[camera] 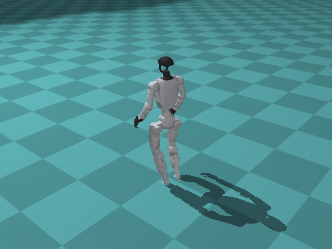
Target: Run
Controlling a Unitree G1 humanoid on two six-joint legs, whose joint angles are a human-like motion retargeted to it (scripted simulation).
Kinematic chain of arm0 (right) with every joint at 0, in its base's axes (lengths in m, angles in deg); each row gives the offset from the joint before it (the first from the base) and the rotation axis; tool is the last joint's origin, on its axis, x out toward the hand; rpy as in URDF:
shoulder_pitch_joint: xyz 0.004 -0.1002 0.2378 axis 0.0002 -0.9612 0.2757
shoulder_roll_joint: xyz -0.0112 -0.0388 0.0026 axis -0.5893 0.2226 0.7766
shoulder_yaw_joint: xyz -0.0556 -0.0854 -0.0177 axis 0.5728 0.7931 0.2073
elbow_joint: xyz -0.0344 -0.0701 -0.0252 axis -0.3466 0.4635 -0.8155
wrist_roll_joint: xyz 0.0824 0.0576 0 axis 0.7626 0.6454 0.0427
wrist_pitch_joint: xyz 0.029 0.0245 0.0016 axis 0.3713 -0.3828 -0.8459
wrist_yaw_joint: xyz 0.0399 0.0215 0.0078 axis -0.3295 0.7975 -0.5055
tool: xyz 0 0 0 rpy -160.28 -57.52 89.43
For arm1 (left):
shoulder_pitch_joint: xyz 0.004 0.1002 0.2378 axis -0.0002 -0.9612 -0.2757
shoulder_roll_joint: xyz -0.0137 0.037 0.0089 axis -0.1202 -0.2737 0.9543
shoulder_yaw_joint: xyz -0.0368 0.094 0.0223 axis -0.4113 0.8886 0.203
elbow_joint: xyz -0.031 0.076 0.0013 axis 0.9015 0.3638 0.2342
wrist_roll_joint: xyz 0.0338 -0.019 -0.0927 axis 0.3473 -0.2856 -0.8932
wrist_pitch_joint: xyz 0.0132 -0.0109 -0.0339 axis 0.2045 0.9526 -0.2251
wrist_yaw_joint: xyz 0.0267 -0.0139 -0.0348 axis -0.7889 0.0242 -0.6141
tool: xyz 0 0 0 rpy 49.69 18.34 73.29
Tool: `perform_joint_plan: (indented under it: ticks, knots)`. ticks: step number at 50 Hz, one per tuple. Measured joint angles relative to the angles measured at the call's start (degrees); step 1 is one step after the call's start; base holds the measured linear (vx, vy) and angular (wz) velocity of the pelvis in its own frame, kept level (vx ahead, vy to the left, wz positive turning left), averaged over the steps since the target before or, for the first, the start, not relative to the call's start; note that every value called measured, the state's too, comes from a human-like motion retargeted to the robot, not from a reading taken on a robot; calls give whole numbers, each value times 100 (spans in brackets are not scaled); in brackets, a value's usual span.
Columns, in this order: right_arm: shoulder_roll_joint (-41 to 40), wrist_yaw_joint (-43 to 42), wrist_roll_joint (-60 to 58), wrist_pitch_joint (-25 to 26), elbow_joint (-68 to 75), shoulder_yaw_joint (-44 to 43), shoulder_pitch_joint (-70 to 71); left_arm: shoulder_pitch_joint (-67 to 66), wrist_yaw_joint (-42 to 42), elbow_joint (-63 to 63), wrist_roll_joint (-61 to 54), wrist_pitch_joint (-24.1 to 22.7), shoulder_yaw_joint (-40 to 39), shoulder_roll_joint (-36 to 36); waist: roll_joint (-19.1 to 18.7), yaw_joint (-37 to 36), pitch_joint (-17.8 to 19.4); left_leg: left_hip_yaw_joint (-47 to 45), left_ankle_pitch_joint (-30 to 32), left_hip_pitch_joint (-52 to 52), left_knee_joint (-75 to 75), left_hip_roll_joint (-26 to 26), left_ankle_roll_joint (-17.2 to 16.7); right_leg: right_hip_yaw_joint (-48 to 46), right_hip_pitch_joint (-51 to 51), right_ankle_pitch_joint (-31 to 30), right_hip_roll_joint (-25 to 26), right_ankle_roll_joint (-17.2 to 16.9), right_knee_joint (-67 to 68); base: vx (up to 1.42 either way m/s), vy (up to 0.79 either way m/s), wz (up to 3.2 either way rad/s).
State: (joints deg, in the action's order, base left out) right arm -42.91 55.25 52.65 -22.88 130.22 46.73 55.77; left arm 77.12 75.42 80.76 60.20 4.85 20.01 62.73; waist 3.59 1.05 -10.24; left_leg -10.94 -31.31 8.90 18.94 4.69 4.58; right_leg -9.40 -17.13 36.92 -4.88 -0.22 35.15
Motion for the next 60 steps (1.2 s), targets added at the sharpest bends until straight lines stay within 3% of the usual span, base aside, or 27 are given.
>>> perform_joint_plan:
  ticks: [25,37,42,45,48,51,55,60]
  knots:
    - [60,-296,-203,-114,-909,557,174,0,-332,-1135,-568,-223,130,16,42,-258,-469,180,-589,1447,1438,-238,59,9,-707,7,188,20,-81,0,0,0]
    - [-113,-177,-390,-30,-1459,1068,898,-437,-470,-651,-699,-57,-162,-59,102,-699,-505,339,-1070,2005,2445,-308,284,27,-864,235,251,18,173,6,6,-2]
    - [-122,-59,-159,-58,-1860,1098,1129,-705,-414,-579,-770,4,-325,-281,170,-674,-427,355,-1386,1945,2811,-162,411,176,-1147,534,55,-3,1282,13,8,12]
    - [-111,-14,119,-72,-2061,1039,1148,-772,-370,-661,-871,24,-326,-413,231,-497,-303,304,-1543,1757,2960,7,465,231,-1626,686,-275,89,2693,19,5,27]
    - [-80,-37,475,-68,-2154,892,1066,-614,-358,-834,-1102,47,-228,-486,371,-157,-187,297,-1558,1542,2812,328,515,486,-2374,452,-574,99,4180,27,1,46]
    - [15,-114,726,-93,-2054,725,810,-321,-404,-1120,-1366,27,-45,-430,302,176,-173,386,-1513,1290,2514,397,435,630,-3028,181,-548,72,4788,37,-3,40]
    - [308,-181,967,-152,-1913,551,294,151,-462,-1840,-1758,-103,253,-252,-17,544,-173,665,-1329,745,2065,225,139,599,-3457,-116,-233,14,4397,43,-7,25]
    - [783,-124,990,-233,-1985,435,-476,629,-348,-2903,-2234,-444,546,-10,-346,823,-310,737,-290,76,1759,-258,-463,473,-3121,-535,246,-108,2871,36,-10,23]
